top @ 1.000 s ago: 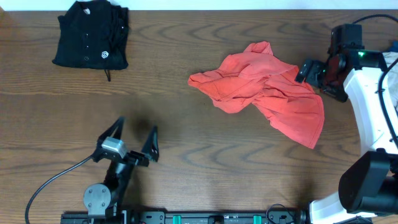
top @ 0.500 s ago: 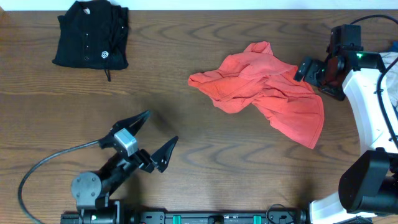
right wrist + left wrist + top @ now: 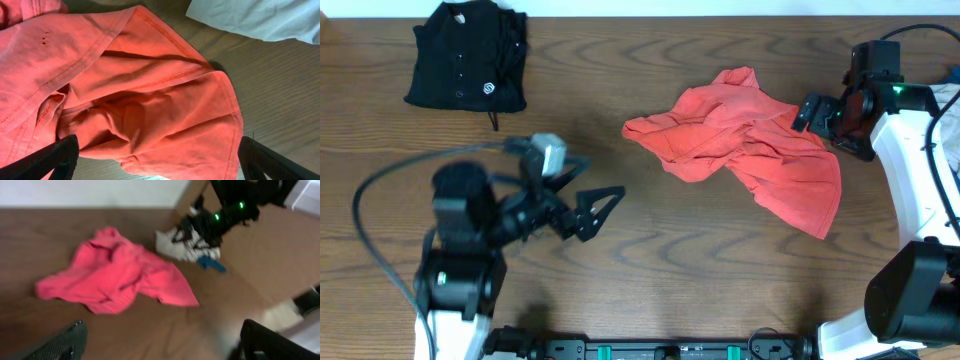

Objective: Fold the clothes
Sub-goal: 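Reach the left gripper to the left edge of the red T-shirt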

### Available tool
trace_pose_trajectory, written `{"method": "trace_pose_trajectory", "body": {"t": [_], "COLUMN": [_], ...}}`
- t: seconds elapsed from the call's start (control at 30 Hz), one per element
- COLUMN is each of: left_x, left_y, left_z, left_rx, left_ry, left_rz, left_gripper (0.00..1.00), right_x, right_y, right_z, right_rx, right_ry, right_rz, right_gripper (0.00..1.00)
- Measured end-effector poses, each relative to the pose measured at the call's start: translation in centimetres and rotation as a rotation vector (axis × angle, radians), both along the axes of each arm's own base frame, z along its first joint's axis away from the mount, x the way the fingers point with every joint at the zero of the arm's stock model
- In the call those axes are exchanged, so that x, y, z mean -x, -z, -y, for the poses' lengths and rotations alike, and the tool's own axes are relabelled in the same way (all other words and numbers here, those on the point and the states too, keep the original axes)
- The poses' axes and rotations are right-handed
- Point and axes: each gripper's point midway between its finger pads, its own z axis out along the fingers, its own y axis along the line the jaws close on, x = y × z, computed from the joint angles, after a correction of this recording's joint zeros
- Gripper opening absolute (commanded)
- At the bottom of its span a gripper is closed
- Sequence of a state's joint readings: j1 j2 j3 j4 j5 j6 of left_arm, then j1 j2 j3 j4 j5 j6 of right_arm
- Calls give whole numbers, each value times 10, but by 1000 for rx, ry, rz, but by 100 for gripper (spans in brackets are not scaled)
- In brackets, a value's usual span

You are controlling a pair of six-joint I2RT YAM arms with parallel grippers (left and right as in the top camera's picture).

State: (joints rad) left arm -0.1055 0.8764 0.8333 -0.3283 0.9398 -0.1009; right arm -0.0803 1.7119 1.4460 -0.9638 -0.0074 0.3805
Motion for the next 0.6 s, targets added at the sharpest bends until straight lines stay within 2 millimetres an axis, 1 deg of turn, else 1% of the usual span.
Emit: {"method": "trace_pose_trajectory", "body": {"t": [0.1,0.2,0.3,0.43,0.57,0.6], "left_x": [-5,-8,-17,-27,-36,-39], "left_y": [7,28,44,72,111,117], "left_z": [18,33,43,51,66,69], "left_rx": [-20,-33,-31,-73,-188,-206], "left_ry": [73,123,128,52,-107,-139], "left_rz": [-40,-112,-190,-313,-419,-429], "left_gripper": [98,98,98,98,98,98], "right_x": [0,0,0,-3,-4,-4], "right_y": [0,0,0,-1,-2,-2], "right_z": [0,0,0,0,0,0], "right_rx": [0,0,1,2,2,2], "right_ry": [0,0,-2,-3,-3,-3], "right_rz": [1,1,1,11,19,18], "right_gripper": [99,99,99,99,99,99]}}
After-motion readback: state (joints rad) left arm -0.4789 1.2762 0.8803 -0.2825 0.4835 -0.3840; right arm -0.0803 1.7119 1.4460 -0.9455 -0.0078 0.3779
